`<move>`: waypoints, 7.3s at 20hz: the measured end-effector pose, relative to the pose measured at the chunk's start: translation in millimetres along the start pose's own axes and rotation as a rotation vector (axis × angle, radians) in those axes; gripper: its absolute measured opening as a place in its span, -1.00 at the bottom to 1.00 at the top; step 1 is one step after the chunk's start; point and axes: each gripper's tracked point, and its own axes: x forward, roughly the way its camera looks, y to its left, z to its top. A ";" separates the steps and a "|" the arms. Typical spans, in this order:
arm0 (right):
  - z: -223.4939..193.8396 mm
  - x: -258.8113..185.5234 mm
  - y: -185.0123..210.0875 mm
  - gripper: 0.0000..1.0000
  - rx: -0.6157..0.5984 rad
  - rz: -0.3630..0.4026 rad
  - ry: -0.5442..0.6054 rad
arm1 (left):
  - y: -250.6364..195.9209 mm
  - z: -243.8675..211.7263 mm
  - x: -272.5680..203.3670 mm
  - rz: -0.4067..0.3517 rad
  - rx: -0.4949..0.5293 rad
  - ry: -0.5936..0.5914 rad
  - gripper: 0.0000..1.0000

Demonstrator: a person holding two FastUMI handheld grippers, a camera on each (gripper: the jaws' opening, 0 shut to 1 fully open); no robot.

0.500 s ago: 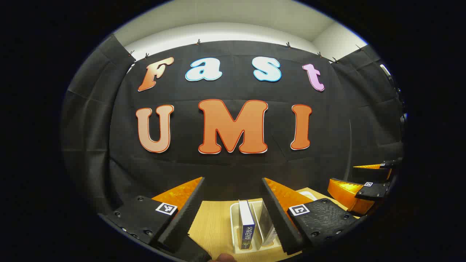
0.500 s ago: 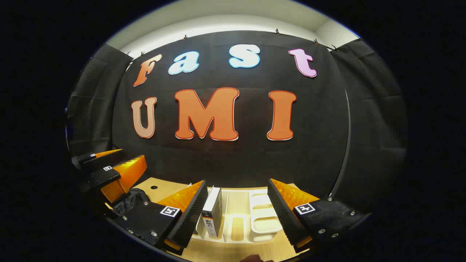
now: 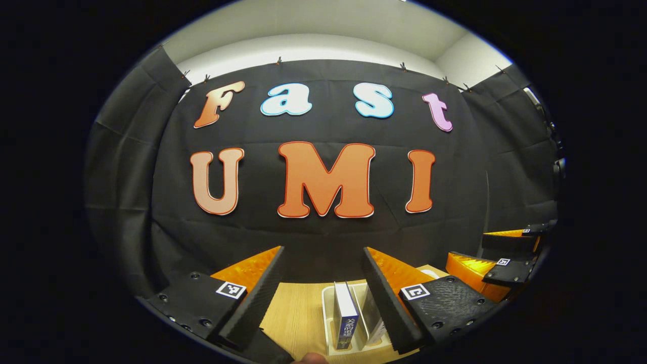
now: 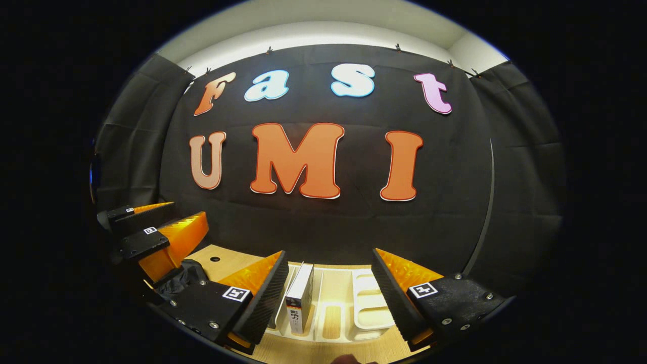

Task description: Open the schoolbag, grab two books from the bookshelf and put them into the schoolbag.

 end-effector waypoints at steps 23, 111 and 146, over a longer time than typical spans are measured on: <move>-9.4 5.6 -4.4 0.97 -0.033 0.013 0.015 | 36.3 -96.1 -41.9 0.067 0.360 0.162 0.92; -173.3 152.2 148.0 0.19 -0.099 -0.013 1.100 | 206.4 -219.7 -26.9 -0.750 0.377 1.158 -0.87; -126.6 -48.8 118.2 -0.31 0.436 0.027 1.042 | 188.6 -234.5 -17.8 -0.732 0.310 1.167 -0.87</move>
